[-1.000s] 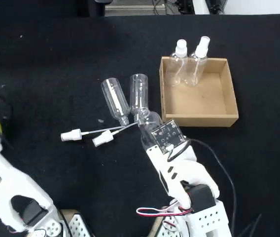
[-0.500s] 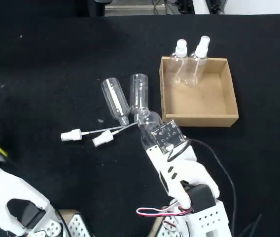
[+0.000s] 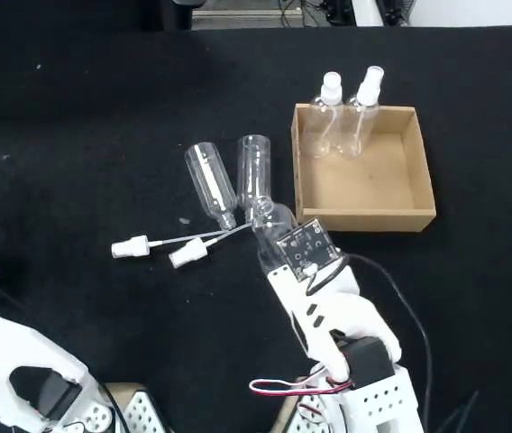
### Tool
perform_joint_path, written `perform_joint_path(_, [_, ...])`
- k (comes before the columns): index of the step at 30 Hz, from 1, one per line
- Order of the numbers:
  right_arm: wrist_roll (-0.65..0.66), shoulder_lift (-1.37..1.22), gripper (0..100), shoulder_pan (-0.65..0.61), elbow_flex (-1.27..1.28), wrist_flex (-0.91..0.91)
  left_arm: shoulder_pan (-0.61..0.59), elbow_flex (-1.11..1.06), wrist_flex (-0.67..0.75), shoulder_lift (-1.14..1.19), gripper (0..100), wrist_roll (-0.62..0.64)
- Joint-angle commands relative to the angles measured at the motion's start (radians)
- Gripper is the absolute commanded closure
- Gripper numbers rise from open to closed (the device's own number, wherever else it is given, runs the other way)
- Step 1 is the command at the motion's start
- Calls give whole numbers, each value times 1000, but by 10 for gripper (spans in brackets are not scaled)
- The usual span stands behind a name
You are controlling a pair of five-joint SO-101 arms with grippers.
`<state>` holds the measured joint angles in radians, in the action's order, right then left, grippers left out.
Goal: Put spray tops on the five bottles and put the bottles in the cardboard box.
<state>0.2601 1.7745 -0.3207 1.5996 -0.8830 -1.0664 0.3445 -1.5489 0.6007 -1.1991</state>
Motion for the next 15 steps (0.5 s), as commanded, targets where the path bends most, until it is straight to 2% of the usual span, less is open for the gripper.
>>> perform_joint_path(1, [-8, 22, 988, -6, -5, -2, 7, -41, 98, -52, 762, 54])
perform_joint_path(15, [-2, 22, 988, -5, -4, 2, 64, -48, 52, -54, 777, 87])
